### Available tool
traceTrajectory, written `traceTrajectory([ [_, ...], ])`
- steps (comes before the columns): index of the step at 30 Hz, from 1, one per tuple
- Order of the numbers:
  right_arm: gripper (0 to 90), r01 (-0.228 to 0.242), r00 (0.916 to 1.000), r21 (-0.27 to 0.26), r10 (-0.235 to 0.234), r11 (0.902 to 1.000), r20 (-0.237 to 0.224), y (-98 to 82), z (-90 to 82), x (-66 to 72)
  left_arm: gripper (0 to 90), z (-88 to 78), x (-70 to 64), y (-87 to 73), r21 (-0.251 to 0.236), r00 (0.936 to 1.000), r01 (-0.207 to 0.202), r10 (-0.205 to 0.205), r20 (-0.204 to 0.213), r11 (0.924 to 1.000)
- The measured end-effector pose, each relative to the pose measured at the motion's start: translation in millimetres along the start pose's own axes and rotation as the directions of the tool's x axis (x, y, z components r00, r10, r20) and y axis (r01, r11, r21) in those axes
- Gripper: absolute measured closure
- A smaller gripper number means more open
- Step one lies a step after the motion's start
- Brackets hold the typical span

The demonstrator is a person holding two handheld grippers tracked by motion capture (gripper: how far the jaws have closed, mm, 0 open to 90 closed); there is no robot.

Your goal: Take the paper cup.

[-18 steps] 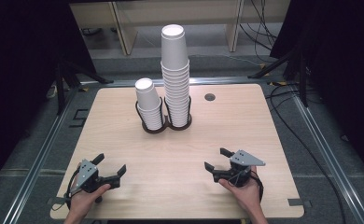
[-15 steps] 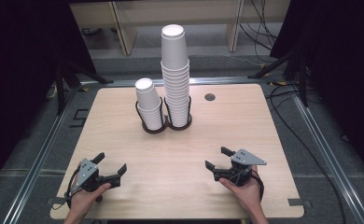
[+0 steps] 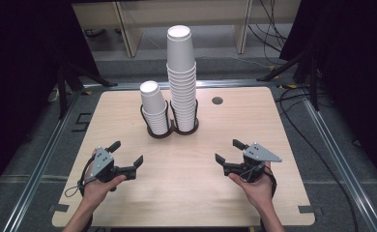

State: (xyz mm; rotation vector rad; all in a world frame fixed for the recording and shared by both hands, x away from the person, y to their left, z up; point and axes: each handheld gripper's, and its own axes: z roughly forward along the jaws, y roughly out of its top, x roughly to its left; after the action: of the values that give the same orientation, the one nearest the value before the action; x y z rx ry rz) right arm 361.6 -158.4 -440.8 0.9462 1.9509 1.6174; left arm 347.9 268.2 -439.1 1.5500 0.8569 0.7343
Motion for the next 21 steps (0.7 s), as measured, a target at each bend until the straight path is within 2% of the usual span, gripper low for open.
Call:
traceTrajectory([
  [2, 14.8, 0.029, 0.9991, -0.024, -0.028, 0.9993, 0.031, 9.4, 1.7, -2.8, 0.0, 3.9, -1.1, 6.3, -0.003, 0.9999, -0.012, 0.012, 0.007, 0.9999],
  [3, 14.8, 0.031, 0.9991, -0.031, -0.030, 0.9990, 0.031, 14.4, 2.5, -4.0, 0.0, 7.9, -2.8, 12.3, -0.008, 0.9997, -0.020, 0.020, 0.015, 0.9998],
  [4, 14.8, 0.031, 0.9991, -0.031, -0.030, 0.9990, 0.031, 14.4, 2.5, -4.0, 0.0, 13.6, -4.3, 17.4, -0.035, 0.9993, -0.023, 0.024, 0.029, 0.9991],
  [5, 14.9, 0.013, 0.9995, -0.043, -0.012, 0.9990, 0.030, 19.3, 4.3, -4.3, 0.0, 15.9, -5.7, 23.5, -0.023, 0.9988, -0.038, 0.038, 0.032, 0.9990],
  [6, 14.8, 0.023, 0.9984, -0.059, -0.020, 0.9980, 0.052, 30.1, 6.8, -6.5, 0.0, 23.9, -8.3, 33.0, -0.030, 0.9973, -0.053, 0.055, 0.049, 0.9981],
  [8, 14.8, 0.041, 0.9986, -0.078, -0.038, 0.9961, 0.035, 40.9, 11.7, -9.0, 0.0, 31.6, -9.2, 42.0, -0.041, 0.9963, -0.058, 0.060, 0.061, 0.9975],
  [10, 14.8, 0.041, 0.9983, -0.075, -0.038, 0.9963, 0.044, 46.2, 13.4, -8.8, 0.0, 35.2, -9.7, 46.6, -0.045, 0.9959, -0.062, 0.065, 0.063, 0.9970],
  [11, 14.8, 0.047, 0.9985, -0.072, -0.045, 0.9963, 0.030, 57.0, 18.1, -8.8, 0.0, 43.0, -10.4, 56.7, -0.068, 0.9935, -0.086, 0.091, 0.068, 0.9939],
  [12, 14.8, 0.047, 0.9985, -0.072, -0.045, 0.9963, 0.030, 57.0, 18.1, -8.8, 0.0, 43.0, -10.4, 56.7, -0.068, 0.9935, -0.086, 0.091, 0.068, 0.9939],
  [13, 14.8, 0.063, 0.9977, -0.080, -0.061, 0.9948, 0.029, 67.8, 23.6, -9.1, 0.0, 49.6, -12.5, 66.5, -0.076, 0.9911, -0.106, 0.111, 0.073, 0.9915],
  [14, 14.8, 0.063, 0.9977, -0.080, -0.061, 0.9948, 0.029, 67.8, 23.6, -9.1, 0.0, 49.6, -12.5, 66.5, -0.076, 0.9911, -0.106, 0.111, 0.073, 0.9915],
  [16, 14.8, 0.072, 0.9972, -0.086, -0.070, 0.9936, 0.024, 78.9, 30.6, -8.1, 0.0, 58.1, -14.5, 76.6, -0.085, 0.9888, -0.121, 0.128, 0.077, 0.9890],
  [18, 14.7, 0.089, 0.9960, -0.098, -0.089, 0.9912, 0.009, 97.1, 40.8, -6.0, 0.0, 65.0, -15.5, 84.0, -0.094, 0.9879, -0.125, 0.133, 0.080, 0.9876],
  [19, 14.8, 0.119, 0.9929, -0.097, -0.118, 0.9881, 0.018, 103.8, 43.8, -6.9, 0.0, 72.8, -16.8, 92.0, -0.102, 0.9868, -0.132, 0.141, 0.081, 0.9860],
  [21, 14.8, 0.111, 0.9938, -0.109, -0.110, 0.9879, 0.016, 109.9, 48.3, -6.3, 0.0, 76.7, -17.3, 95.8, -0.101, 0.9862, -0.137, 0.145, 0.079, 0.9854],
])
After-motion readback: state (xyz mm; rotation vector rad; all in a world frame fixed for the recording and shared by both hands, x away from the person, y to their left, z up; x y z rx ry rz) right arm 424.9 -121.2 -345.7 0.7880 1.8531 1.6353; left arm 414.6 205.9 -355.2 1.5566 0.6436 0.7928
